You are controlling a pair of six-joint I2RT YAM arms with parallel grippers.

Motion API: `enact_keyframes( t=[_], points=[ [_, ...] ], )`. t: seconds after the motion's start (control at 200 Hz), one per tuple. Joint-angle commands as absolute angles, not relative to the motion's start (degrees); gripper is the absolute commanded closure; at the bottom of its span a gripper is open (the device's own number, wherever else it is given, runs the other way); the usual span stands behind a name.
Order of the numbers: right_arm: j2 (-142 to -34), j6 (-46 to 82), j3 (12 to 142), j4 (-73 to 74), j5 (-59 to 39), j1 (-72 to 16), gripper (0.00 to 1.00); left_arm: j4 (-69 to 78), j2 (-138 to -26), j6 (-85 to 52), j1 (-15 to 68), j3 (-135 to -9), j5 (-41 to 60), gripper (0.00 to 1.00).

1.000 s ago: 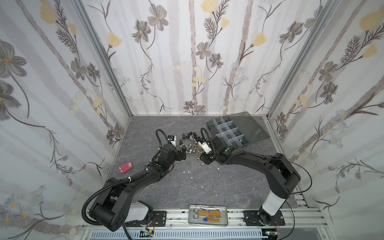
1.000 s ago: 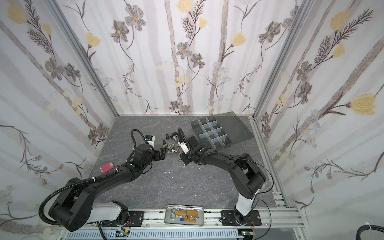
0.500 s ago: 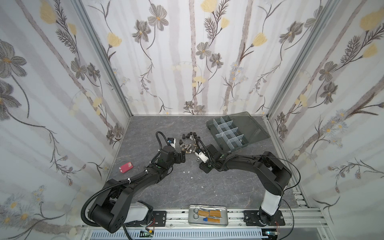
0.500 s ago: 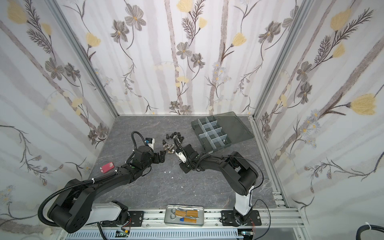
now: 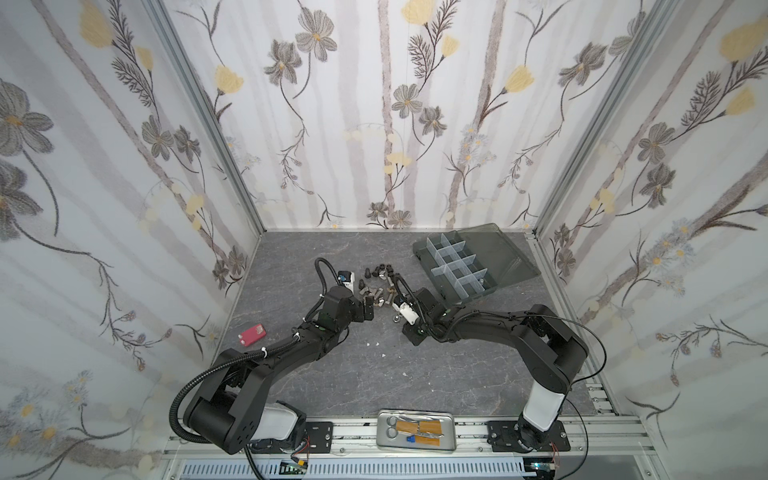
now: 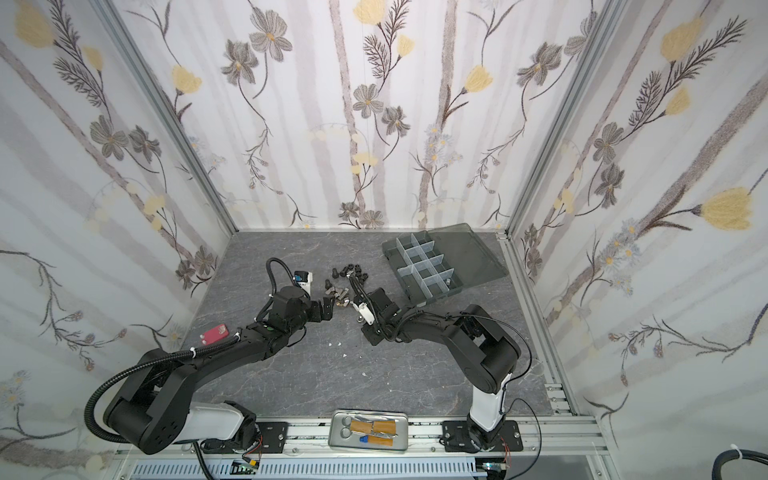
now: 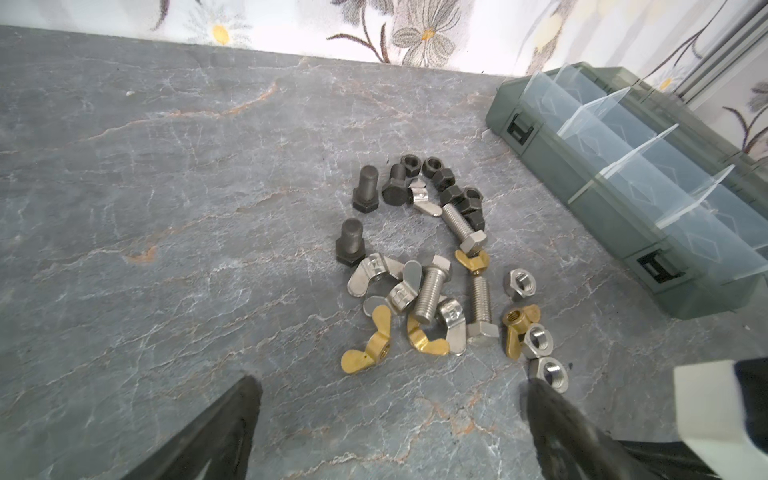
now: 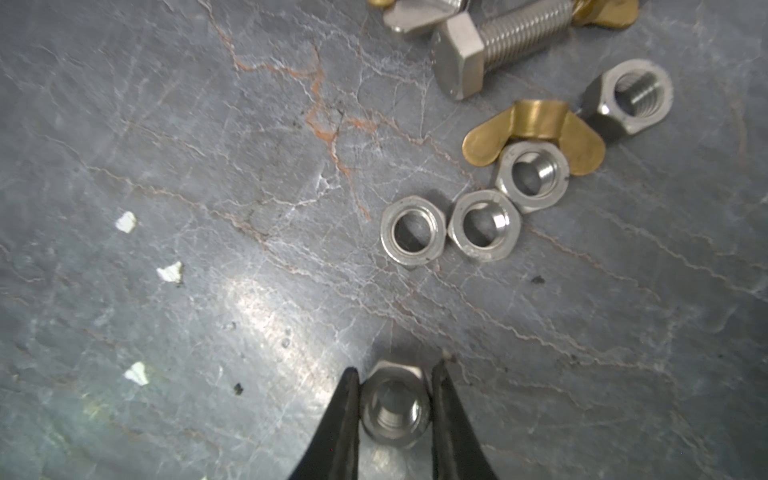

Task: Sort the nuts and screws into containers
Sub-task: 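Return the right gripper to the pile and grasp another silver hex nut, then move the held silver hex nut over the box compartment and release it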

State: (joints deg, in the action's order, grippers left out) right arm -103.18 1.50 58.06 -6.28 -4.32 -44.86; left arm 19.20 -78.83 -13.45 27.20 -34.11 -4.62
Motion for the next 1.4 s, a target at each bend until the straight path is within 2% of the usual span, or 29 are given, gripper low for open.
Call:
enact_keyframes(
  t=[0.0, 0.115, 0.225, 0.36, 0.435, 0.53, 0.689, 1.069, 1.214, 1.269, 1.309, 1.394],
  points=[
    [-101.26, 3.9, 60.38, -5.69, -4.32, -42.71, 0.83, 21.82, -79.16, -10.79, 27.86, -37.56, -2.45, 0.0],
    [-98.61, 7.16, 62.01, -5.36, -5.39, -38.81, 0.83, 22.59, -80.57, -6.81, 29.7, -43.28, -0.16, 0.0],
    [-95.61, 10.72, 63.52, -6.75, -4.47, -32.98, 0.83, 23.69, -82.31, -1.88, 31.73, -48.25, 11.92, 0.0],
    [-92.09, 14.15, 63.65, -9.52, 1.44, -23.83, 0.83, 19.88, -86.49, 3.53, 36.42, -54.67, 17.32, 0.0],
    [-91.83, 14.55, 63.37, -11.53, 4.83, -18.42, 0.83, 19.13, -89.01, 4.15, 37.75, -56.26, 17.81, 0.0],
    [-92.04, 15.35, 63.14, -12.68, 4.01, -11.89, 0.82, 20.94, -91.39, 2.54, 38.39, -56.25, 18.5, 0.0],
    [-95.01, 15.21, 64.7, -14.33, 3.79, -6.04, 0.83, 21.68, -93.82, 1.54, 39.31, -56.58, 17.56, 0.0],
    [-102.93, 13.64, 67.8, -13.41, 4.23, -3.53, 0.8, 24.97, -94.02, 0.6, 39.37, -53.88, 12.56, 0.0],
    [-104.31, 13.81, 68.43, -12.5, 4.14, -3.52, 0.73, 28.05, -92.53, 0.7, 39.31, -52.0, 9.55, 0.0],
    [-104.55, 13.88, 68.56, -12.47, 4.03, -3.52, 0.68, 29.51, -91.84, 0.49, 39.19, -51.31, 8.61, 0.0],
    [-104.37, 14.02, 68.38, -12.13, 4.28, -3.52, 0.61, 30.23, -91.39, 0.12, 38.98, -51.09, 7.82, 0.0],
    [-103.72, 14.06, 67.86, -11.5, 4.35, -3.52, 0.58, 31.5, -90.5, -0.97, 38.35, -50.45, 6.97, 0.0]
  ],
)
